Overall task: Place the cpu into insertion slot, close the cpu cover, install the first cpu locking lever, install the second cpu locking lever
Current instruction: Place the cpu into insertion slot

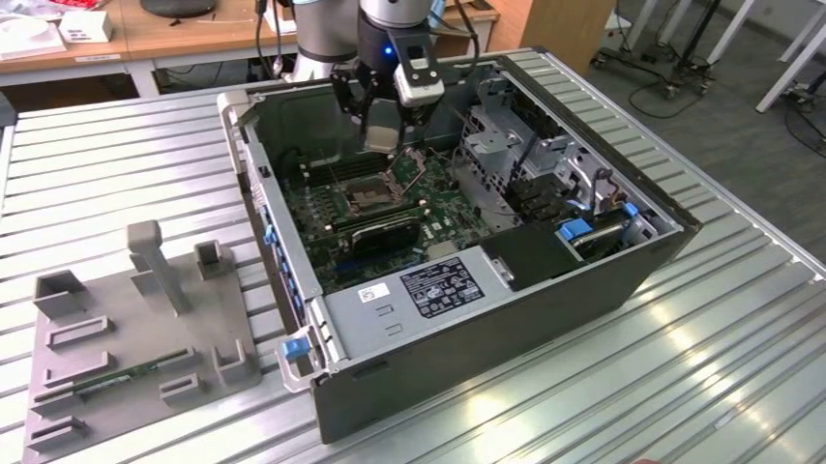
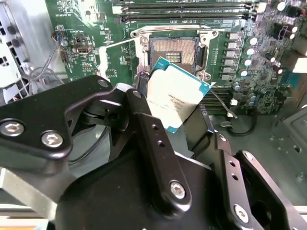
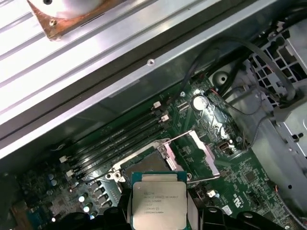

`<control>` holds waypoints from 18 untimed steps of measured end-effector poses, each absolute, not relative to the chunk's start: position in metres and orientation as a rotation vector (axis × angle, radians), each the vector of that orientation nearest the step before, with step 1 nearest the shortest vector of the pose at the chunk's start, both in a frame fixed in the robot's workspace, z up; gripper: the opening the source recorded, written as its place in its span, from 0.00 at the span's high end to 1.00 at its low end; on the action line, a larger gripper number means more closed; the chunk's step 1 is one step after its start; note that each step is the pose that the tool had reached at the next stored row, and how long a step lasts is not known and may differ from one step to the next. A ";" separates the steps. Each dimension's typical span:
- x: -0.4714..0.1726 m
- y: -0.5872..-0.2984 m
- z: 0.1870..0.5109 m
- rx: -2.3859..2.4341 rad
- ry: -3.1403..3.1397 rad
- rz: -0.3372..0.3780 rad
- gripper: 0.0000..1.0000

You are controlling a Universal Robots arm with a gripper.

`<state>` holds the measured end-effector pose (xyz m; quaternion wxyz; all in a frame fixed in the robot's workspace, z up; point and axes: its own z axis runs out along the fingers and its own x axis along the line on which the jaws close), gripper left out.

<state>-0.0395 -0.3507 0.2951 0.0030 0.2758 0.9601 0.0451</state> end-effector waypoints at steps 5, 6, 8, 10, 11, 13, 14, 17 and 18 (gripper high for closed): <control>-0.040 -0.351 0.295 0.876 3.007 0.141 0.46; -0.040 -0.351 0.295 0.876 3.007 0.142 0.46; -0.040 -0.351 0.295 0.876 3.007 0.142 0.46; -0.040 -0.351 0.295 0.876 3.007 0.142 0.46; -0.040 -0.351 0.295 0.876 3.007 0.141 0.46; -0.040 -0.351 0.295 0.876 3.007 0.142 0.46; -0.040 -0.351 0.295 0.876 3.007 0.141 0.46; -0.042 -0.351 0.294 0.876 3.006 0.142 0.46; -0.044 -0.351 0.294 0.876 3.006 0.143 0.46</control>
